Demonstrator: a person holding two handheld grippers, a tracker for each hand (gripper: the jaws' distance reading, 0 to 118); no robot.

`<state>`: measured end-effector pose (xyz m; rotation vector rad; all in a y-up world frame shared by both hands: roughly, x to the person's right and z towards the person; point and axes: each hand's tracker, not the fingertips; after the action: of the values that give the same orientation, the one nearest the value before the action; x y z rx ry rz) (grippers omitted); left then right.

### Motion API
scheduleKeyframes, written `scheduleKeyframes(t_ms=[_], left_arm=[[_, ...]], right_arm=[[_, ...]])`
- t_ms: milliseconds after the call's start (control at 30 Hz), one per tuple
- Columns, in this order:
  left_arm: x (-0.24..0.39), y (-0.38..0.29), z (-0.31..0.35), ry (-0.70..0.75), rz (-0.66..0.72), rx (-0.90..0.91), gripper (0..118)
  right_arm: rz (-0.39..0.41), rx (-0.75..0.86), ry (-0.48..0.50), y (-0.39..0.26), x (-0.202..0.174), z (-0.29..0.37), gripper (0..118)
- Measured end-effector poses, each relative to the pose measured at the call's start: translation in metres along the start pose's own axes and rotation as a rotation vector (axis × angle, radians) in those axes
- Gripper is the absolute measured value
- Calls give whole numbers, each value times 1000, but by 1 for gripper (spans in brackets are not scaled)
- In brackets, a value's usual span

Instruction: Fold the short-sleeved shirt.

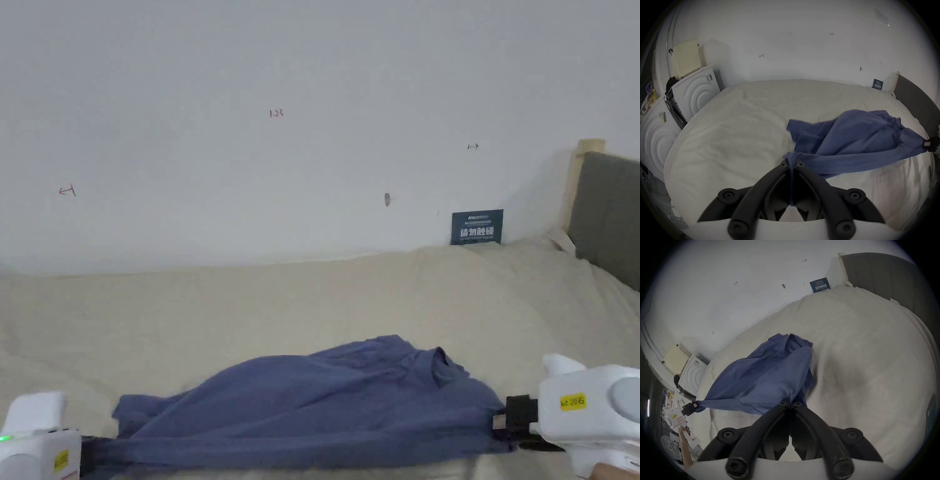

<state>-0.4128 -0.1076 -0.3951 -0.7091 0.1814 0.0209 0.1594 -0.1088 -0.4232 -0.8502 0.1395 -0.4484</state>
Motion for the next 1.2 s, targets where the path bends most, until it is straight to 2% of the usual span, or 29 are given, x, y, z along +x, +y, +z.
scheduleKeyframes(t_ms=[67,133,200,367,533,733,767,833,867,900,933,1033,1100,1133,1167,1200], left_arm=[[-8,-22,27,-5,11,-2,1],[-13,-48,56,-8,10,-5,1],[-19,-73,83,-11,-15,-7,1],[-37,-131,142,-28,20,7,1],[-40,-178,171,-11,-5,6,1],[-44,-200,163,-43,11,-11,3],[-45,-201,164,-45,2,-11,12],[-46,-202,169,-49,0,-3,71],[-49,-201,171,-63,9,-4,94],[-52,-201,173,-77,21,1,110],[-54,-201,179,-80,30,13,110],[-60,-198,199,-58,39,51,110],[-63,-200,216,-97,73,112,107],[-65,-202,223,-133,94,115,99],[-67,-205,228,-173,115,116,81],[-68,-209,231,-202,124,113,81]], right_arm=[[-11,50,20,-29,3,32,0],[16,70,43,-67,-1,64,0],[70,79,10,-98,-1,86,0],[114,52,-14,-170,8,129,0],[141,-27,-56,-222,26,144,0],[135,-38,-62,-245,33,133,0],[140,-18,-67,-245,34,132,5],[155,3,-89,-244,30,134,54],[159,9,-89,-244,28,137,77],[163,22,-86,-244,27,141,89],[164,55,-57,-245,25,149,89],[189,108,-59,-245,16,172,88],[213,146,-34,-249,10,186,87],[223,157,-16,-251,7,191,87],[223,156,-15,-254,4,194,86],[225,156,-7,-256,2,195,86]])
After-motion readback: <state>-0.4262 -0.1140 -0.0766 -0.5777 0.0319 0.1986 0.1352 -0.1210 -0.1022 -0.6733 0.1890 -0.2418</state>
